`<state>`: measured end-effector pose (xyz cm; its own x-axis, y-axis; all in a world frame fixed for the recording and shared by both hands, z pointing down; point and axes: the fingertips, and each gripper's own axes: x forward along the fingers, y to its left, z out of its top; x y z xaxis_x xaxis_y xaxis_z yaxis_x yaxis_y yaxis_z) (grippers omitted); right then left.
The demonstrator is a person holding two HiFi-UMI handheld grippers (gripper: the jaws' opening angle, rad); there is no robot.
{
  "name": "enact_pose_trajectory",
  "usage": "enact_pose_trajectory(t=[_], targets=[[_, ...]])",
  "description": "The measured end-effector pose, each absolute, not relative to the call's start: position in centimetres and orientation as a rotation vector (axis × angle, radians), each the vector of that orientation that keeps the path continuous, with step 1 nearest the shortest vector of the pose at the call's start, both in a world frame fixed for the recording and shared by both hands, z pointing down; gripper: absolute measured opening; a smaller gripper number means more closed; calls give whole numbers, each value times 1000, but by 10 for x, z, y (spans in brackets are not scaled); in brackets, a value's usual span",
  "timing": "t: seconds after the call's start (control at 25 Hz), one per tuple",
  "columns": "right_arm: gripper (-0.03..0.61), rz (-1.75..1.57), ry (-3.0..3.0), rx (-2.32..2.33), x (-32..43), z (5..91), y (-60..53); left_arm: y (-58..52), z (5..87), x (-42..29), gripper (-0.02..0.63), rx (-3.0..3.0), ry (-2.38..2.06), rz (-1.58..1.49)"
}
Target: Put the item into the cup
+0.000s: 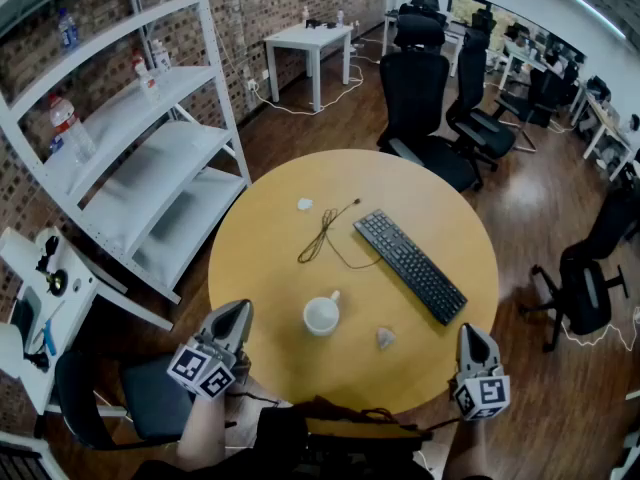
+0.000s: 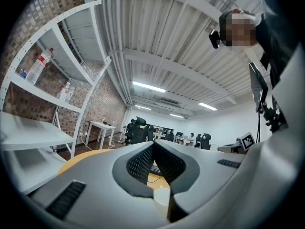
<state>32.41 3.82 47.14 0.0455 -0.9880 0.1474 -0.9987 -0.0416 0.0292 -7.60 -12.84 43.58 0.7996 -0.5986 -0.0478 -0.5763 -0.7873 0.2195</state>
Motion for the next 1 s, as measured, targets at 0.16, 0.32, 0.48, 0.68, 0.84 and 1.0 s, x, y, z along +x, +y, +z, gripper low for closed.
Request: enact_pose_trajectory(t=[0.16,0.32,0.48,0.68,0.84,1.0], targets=[[75,174,-2139,2084,307,486,21,-130,432,-71,0,2801,-898,-183],[107,196,-2165,1994,288,497,6,-125,437,-62,0,2840,-880,-108],[194,316,-2197,1845,267,522,-12,-126,441,-66,0,2802,-878,-125],[232,462,-2185,1603,240,582,-32,-128,450,-76,0,2765,-907,-102],[256,537,-2160,1504,223,609,-39,-125,455,-88,0,2727,-959,-90],[258,546,-2130,1388,213,634,-48,-128,456,-100,0,2700,-1011,-89]])
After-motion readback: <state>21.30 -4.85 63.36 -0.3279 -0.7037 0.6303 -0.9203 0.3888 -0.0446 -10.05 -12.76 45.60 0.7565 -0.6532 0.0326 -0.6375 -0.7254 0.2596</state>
